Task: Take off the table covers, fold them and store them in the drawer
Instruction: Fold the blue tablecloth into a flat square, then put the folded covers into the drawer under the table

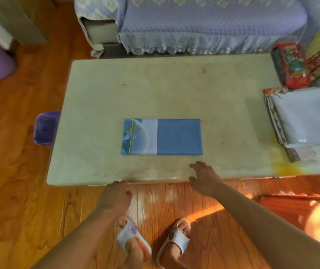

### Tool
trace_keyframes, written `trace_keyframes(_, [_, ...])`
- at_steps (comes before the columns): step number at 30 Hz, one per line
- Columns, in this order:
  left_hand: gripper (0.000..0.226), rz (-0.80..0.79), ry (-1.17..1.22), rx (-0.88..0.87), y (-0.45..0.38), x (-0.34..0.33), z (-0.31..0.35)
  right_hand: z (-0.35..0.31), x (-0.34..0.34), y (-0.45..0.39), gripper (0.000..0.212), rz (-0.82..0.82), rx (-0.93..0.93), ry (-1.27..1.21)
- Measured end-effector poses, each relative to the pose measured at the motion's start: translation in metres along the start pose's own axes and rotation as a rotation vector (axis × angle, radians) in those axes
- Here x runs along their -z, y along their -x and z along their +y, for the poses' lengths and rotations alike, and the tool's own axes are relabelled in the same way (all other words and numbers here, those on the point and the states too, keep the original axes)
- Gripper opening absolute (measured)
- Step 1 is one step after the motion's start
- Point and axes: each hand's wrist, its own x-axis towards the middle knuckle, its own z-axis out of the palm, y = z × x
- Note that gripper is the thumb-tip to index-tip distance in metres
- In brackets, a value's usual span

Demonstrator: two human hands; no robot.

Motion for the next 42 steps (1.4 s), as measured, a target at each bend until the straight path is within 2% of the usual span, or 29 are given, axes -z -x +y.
trace_keyframes(4, [0.041, -0.002, 0.067, 0.061, -0.015, -0.009, -0.024, -0.006, -0.014, -0.011, 0.058, 0.054, -0.002, -0.028])
trace_keyframes(8, [0.044, -0.086, 0.103, 0.066, -0.035, -0.064, -0.044, -0.023, -0.064, -0.035, 0.065, 0.079, 0.084, -0.005])
trace_keyframes(11, [0.058, -0.154, 0.114, 0.067, -0.047, -0.118, -0.063, -0.037, -0.11, -0.06, 0.078, 0.201, 0.113, 0.111])
trace_keyframes(16, [0.073, -0.128, 0.073, 0.013, -0.078, -0.16, -0.085, -0.04, -0.168, -0.082, 0.107, 0.354, 0.044, 0.376])
trace_keyframes(23, [0.074, -0.129, -0.038, 0.032, -0.171, -0.188, -0.096, -0.026, -0.193, -0.1, 0.11, 0.567, 0.084, 0.378])
trace_keyframes(26, [0.073, -0.134, 0.007, 0.046, -0.189, -0.2, -0.097, -0.025, -0.195, -0.104, 0.107, 0.578, 0.091, 0.37])
trace_keyframes(30, [0.069, -0.06, 0.004, 0.093, -0.192, -0.209, -0.09, -0.024, -0.194, -0.103, 0.103, 0.574, 0.111, 0.346])
trace_keyframes(34, [0.074, -0.077, -0.009, 0.095, -0.183, -0.214, -0.089, -0.025, -0.19, -0.098, 0.107, 0.526, 0.112, 0.329])
trace_keyframes(37, [0.077, -0.085, -0.001, 0.106, -0.167, -0.223, -0.093, -0.027, -0.186, -0.098, 0.107, 0.485, 0.111, 0.321])
trace_keyframes(40, [0.078, -0.175, 0.008, 0.082, -0.135, -0.238, -0.096, -0.028, -0.184, -0.095, 0.105, 0.466, 0.107, 0.306])
trace_keyframes(41, [0.074, -0.188, -0.002, 0.065, -0.12, -0.242, -0.095, -0.028, -0.184, -0.094, 0.106, 0.459, 0.101, 0.31])
trace_keyframes(42, [0.065, -0.137, -0.021, 0.035, -0.103, -0.244, -0.093, -0.028, -0.183, -0.093, 0.106, 0.448, 0.094, 0.314])
